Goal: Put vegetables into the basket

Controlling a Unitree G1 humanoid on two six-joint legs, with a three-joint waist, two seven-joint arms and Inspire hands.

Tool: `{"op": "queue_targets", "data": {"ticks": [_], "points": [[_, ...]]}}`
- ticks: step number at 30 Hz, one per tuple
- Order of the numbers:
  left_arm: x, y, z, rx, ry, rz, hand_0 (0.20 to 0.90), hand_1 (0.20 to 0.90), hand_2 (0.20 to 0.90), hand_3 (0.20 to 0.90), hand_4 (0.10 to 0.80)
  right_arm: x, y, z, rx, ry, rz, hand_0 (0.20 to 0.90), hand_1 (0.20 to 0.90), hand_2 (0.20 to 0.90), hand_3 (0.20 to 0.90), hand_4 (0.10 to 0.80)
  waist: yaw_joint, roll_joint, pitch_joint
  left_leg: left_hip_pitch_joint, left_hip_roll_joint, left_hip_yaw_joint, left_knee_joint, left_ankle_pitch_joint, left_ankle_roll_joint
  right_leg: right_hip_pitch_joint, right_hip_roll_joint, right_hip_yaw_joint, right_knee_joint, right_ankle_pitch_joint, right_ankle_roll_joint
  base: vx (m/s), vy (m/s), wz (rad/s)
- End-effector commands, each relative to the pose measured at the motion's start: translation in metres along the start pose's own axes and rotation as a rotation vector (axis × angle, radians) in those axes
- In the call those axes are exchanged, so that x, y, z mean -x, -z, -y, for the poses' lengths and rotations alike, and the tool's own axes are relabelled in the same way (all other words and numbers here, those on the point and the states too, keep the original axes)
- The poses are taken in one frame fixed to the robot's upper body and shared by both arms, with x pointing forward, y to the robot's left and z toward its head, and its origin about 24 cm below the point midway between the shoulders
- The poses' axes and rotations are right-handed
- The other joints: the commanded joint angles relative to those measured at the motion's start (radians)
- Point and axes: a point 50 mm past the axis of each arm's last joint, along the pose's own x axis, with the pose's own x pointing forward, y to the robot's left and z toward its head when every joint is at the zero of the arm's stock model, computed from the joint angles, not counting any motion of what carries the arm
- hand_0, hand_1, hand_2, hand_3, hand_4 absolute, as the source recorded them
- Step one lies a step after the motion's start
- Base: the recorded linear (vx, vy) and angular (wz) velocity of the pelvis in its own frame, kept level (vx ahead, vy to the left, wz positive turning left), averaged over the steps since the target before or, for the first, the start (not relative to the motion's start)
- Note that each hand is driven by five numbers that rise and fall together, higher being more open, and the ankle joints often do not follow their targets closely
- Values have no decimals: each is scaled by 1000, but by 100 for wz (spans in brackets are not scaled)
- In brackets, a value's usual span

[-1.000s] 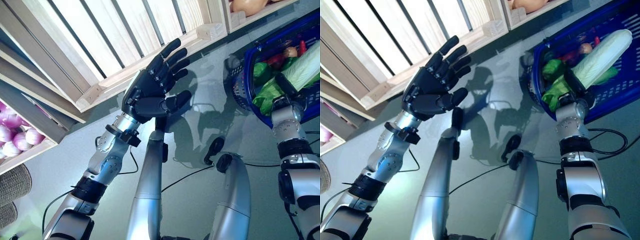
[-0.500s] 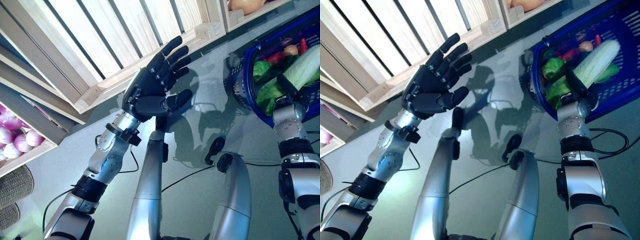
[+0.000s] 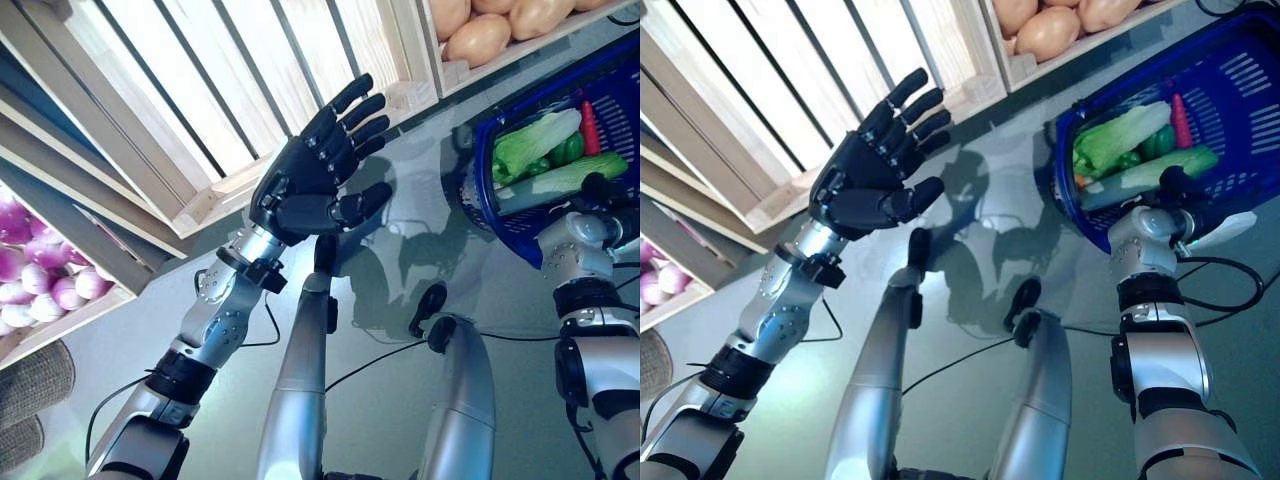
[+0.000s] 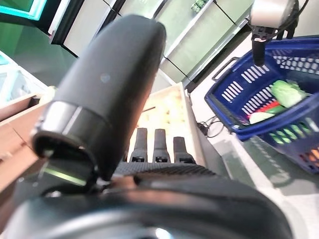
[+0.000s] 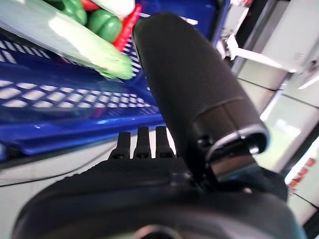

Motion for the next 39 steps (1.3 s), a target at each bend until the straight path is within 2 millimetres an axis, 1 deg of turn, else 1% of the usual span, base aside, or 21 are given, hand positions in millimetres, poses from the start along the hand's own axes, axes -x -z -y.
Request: {"op": "queue_targets", "data": {"ticks": [1, 3, 6, 7, 10, 12, 16, 18, 20, 22, 23, 24, 25, 26, 28, 30, 31, 33, 35, 36, 39], "points": [[-13, -44, 32, -44, 198, 266, 900, 900, 900, 900, 800, -12, -43, 11, -95, 54, 226, 900, 900, 900, 900, 800, -9, 46, -1, 124, 4, 40, 35, -139, 18, 121, 42, -37, -216, 207, -56, -24, 27, -7], [-12, -41, 31, -34, 189, 248, 900, 900, 900, 900, 800, -9, -33, 11, -84, 11, 221, 900, 900, 900, 900, 800, -9, 37, -1, 180, 8, 43, 2, -130, 15, 179, 38, -48, -250, 211, -52, -17, 47, -2], [-9, -34, 28, -29, 178, 199, 900, 900, 900, 900, 800, -5, -13, 14, -69, -68, 179, 900, 900, 900, 900, 800, -8, 14, -1, 285, -1, 52, -58, -116, 11, 301, 40, -67, -333, 223, -45, 17, 41, -1], [-8, -30, 26, -28, 169, 166, 900, 900, 900, 900, 800, -2, 0, 16, -81, -129, 141, 900, 900, 900, 900, 800, -10, 6, -1, 347, 2, 60, -95, -109, 10, 366, 43, -74, -372, 226, -44, 44, 48, -9], [-6, -21, 21, -3, 133, 108, 900, 900, 900, 900, 800, 4, 22, 22, -116, -204, 69, 900, 900, 900, 900, 800, -17, 1, -1, 444, 8, 72, -152, -95, 6, 468, 55, -88, -435, 235, -45, 29, 33, -11], [-4, -15, 19, 8, 102, 84, 900, 900, 900, 900, 800, 8, 31, 25, -97, -245, 73, 900, 900, 900, 900, 800, -22, 0, -14, 472, 6, 74, -173, -85, 5, 499, 64, -90, -460, 243, -44, 23, 32, -6], [2, 7, 16, 113, 42, -20, 900, 900, 900, 900, 800, 24, 53, 29, -6, -355, 67, 900, 900, 900, 900, 800, -35, 1, -66, 569, 4, 81, -285, -46, 1, 600, 78, -110, -567, 271, -38, 40, 45, -4], [10, 25, 16, 114, -9, -90, 900, 900, 900, 900, 800, 37, 70, 35, 28, -424, 52, 900, 900, 900, 900, 800, -43, -5, -98, 630, 7, 75, -347, -28, -6, 663, 86, -117, -625, 285, -33, 84, 20, -1], [21, 40, 15, 132, -55, -160, 900, 900, 900, 900, 800, 46, 86, 48, 79, -497, 32, 900, 900, 900, 900, 800, -46, -10, -131, 684, 4, 67, -401, -12, -8, 717, 92, -114, -671, 297, -26, 117, 32, 3], [40, 59, 11, 109, -121, -252, 900, 900, 900, 900, 800, 57, 107, 68, 167, -603, -5, 900, 900, 900, 900, 800, -57, -20, -189, 758, 11, 70, -482, 13, -10, 788, 98, -114, -753, 325, -18, 143, 73, 5], [53, 71, 8, 117, -174, -319, 900, 900, 900, 900, 800, 65, 121, 81, 224, -671, -39, 900, 900, 900, 900, 800, -63, -24, -220, 801, 23, 78, -529, 26, -17, 830, 99, -119, -790, 336, -12, 122, 60, 0], [57, 75, 7, 122, -184, -339, 900, 900, 900, 900, 800, 68, 125, 84, 239, -692, -54, 900, 900, 900, 900, 800, -65, -26, -227, 813, 25, 80, -541, 30, -17, 841, 100, -120, -800, 340, -10, 160, 73, -1], [73, 90, 6, 131, -234, -421, 900, 900, 900, 900, 800, 82, 141, 98, 307, -762, -109, 900, 900, 900, 900, 800, -75, -32, -264, 852, 35, 88, -574, 39, -20, 871, 101, -114, -826, 351, -5, 87, 48, -3], [75, 92, 6, 133, -238, -429, 900, 900, 900, 900, 800, 83, 142, 99, 315, -772, -113, 900, 900, 900, 900, 800, -76, -32, -267, 856, 37, 90, -578, 41, -21, 875, 101, -114, -829, 352, -5, 134, 63, -8], [99, 112, 0, 150, -318, -529, 900, 900, 900, 900, 800, 97, 164, 119, 415, -842, -191, 900, 900, 900, 900, 800, -89, -37, -316, 903, 50, 99, -611, 46, -25, 914, 102, -112, -860, 362, 5, 101, 53, -7], [108, 119, -3, 141, -364, -579, 900, 900, 900, 900, 800, 100, 174, 129, 453, -850, -260, 900, 900, 900, 900, 800, -94, -39, -336, 917, 52, 101, -616, 43, -26, 928, 103, -112, -868, 363, 6, 39, 41, -4], [121, 130, -7, 132, -423, -648, 900, 900, 900, 900, 800, 103, 188, 144, 506, -850, -331, 900, 900, 900, 900, 800, -103, -42, -355, 938, 57, 107, -618, 36, -27, 944, 103, -112, -873, 362, 8, 44, 36, 0], [135, 140, -11, 98, -475, -734, 900, 900, 900, 900, 800, 105, 205, 162, 507, -815, -495, 900, 900, 900, 900, 800, -111, -45, -367, 957, 61, 113, -613, 30, -26, 958, 102, -107, -882, 365, 11, 39, 44, -2], [153, 151, -13, 75, -508, -815, 900, 900, 900, 900, 800, 109, 222, 187, 517, -763, -635, 900, 900, 900, 900, 800, -118, -45, -382, 978, 66, 123, -619, 25, -31, 978, 100, -110, -904, 373, 14, 58, 60, -9], [167, 158, -13, 48, -533, -889, 900, 900, 900, 900, 800, 111, 232, 206, 614, -775, -677, 900, 900, 900, 900, 800, -120, -44, -395, 992, 66, 124, -625, 21, -30, 988, 102, -108, -910, 372, 15, 61, 59, -9], [187, 165, -16, -37, -596, -970, 900, 900, 900, 900, 800, 118, 247, 232, 739, -759, -773, 900, 900, 900, 900, 800, -121, -45, -408, 1004, 63, 122, -625, 11, -28, 995, 101, -101, -916, 370, 18, 29, 40, -22]]}}
